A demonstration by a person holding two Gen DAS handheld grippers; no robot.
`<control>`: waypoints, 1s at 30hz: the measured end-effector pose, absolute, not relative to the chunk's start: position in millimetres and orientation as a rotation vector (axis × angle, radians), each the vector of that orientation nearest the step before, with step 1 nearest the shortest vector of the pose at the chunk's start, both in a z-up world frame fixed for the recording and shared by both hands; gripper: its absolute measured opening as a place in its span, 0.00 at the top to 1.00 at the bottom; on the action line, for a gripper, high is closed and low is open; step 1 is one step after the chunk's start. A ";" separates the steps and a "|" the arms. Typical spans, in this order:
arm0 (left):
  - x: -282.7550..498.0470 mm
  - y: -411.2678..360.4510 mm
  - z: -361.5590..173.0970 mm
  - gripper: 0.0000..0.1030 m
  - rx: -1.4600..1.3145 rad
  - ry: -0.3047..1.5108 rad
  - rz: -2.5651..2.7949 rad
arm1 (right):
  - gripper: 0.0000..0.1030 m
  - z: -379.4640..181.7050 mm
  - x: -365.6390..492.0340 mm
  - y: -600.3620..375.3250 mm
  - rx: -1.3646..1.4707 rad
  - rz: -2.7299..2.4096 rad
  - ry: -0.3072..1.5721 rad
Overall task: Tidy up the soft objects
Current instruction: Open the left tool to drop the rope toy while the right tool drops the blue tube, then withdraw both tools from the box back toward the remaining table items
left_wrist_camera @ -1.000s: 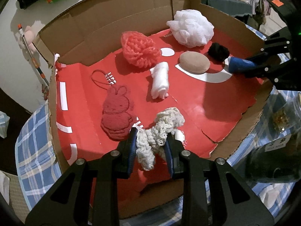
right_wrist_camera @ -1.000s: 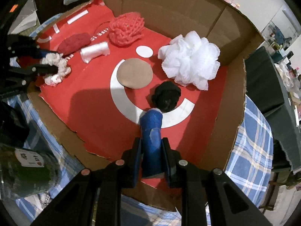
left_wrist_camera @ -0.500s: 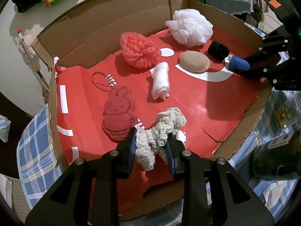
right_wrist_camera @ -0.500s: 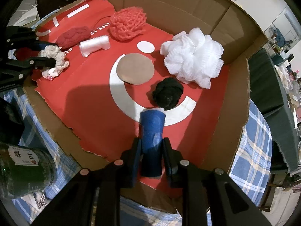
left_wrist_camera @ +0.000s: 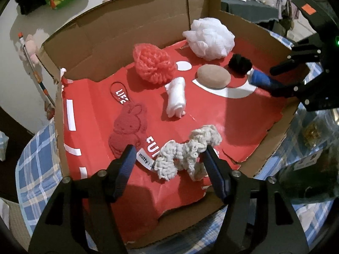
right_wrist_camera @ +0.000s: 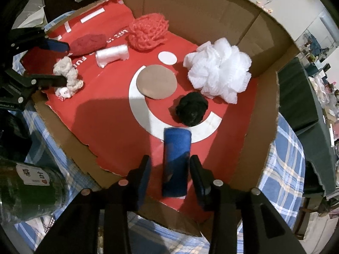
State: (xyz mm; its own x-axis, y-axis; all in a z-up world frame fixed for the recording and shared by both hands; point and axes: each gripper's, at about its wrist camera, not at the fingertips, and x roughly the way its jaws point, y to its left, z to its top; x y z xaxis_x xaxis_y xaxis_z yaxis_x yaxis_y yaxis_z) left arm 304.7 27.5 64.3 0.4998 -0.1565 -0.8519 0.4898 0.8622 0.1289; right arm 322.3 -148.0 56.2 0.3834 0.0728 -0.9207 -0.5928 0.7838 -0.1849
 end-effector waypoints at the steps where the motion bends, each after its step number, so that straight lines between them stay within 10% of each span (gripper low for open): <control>1: 304.8 27.9 65.8 0.38 0.371 0.977 -0.404 | 0.57 60.2 320.9 -148.4 -0.535 0.452 1.098; 30: 163.5 41.1 173.2 0.15 0.122 0.589 -0.377 | 0.01 203.7 167.4 -181.8 -0.228 0.449 0.596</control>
